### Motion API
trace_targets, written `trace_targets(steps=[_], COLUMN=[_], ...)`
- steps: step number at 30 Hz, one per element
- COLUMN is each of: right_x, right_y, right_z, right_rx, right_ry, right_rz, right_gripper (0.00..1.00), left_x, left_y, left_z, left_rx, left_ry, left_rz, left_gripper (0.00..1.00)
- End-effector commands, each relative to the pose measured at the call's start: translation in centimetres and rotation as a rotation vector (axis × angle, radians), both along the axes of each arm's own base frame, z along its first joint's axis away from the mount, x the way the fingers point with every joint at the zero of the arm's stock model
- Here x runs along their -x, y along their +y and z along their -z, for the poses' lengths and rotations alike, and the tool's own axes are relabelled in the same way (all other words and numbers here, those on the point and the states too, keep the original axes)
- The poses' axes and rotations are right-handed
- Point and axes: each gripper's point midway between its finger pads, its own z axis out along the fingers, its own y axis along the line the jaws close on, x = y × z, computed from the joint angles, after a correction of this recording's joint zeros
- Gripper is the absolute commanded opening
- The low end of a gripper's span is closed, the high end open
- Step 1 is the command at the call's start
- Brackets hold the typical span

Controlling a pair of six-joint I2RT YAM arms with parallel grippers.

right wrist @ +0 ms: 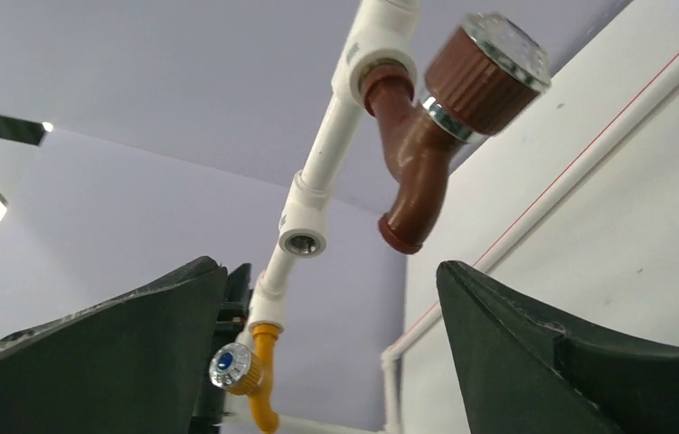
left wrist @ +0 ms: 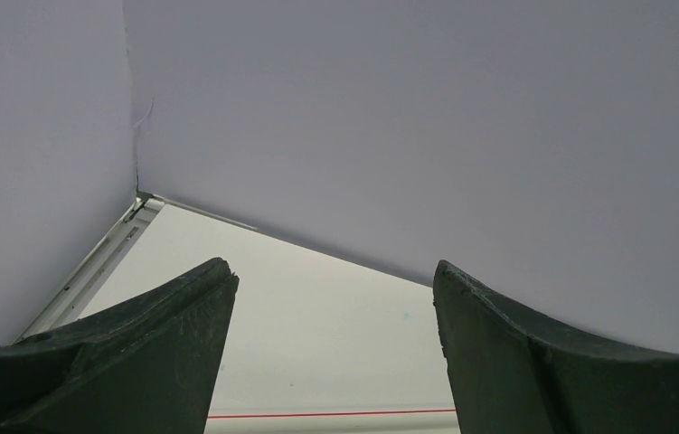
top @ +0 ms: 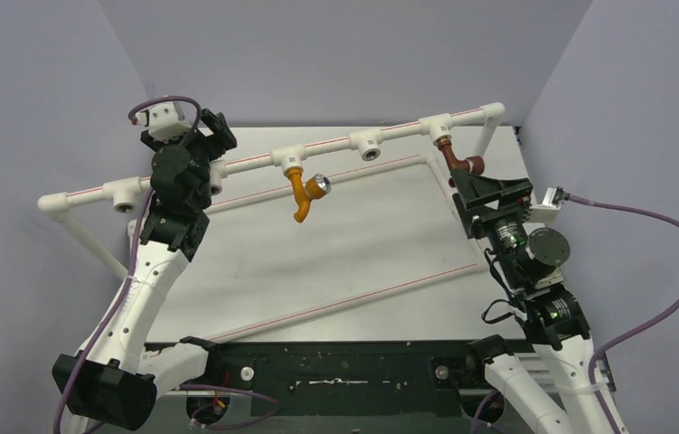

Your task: Install the water faucets

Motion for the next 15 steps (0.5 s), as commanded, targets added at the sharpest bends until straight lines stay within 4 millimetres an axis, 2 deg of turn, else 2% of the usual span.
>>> trace_targets(steps=[1, 7, 15], right_x=[1.6, 2.3, 1.6], right_y=[-2.1, -2.7, -3.4], right_z=[-1.4, -2.3, -3.3], right_rx=[0.352, 0.664, 1.090], right_ry=[-0.069, -0.142, -0.269], right_rz=[0.056, 0.036, 0.009], right_gripper=[0.90, 0.89, 0.87], left_x=[0.9, 0.8, 0.9], left_y=[-0.6, -0.5, -0.4], left_z=[12.1, 12.2, 12.2], left_rx=[-0.110, -0.110, -0.114], left_ry=[0.391, 0.394, 0.395], left_rz=[0.030, 0.026, 0.022], left_gripper=[0.78, 0.78, 0.77])
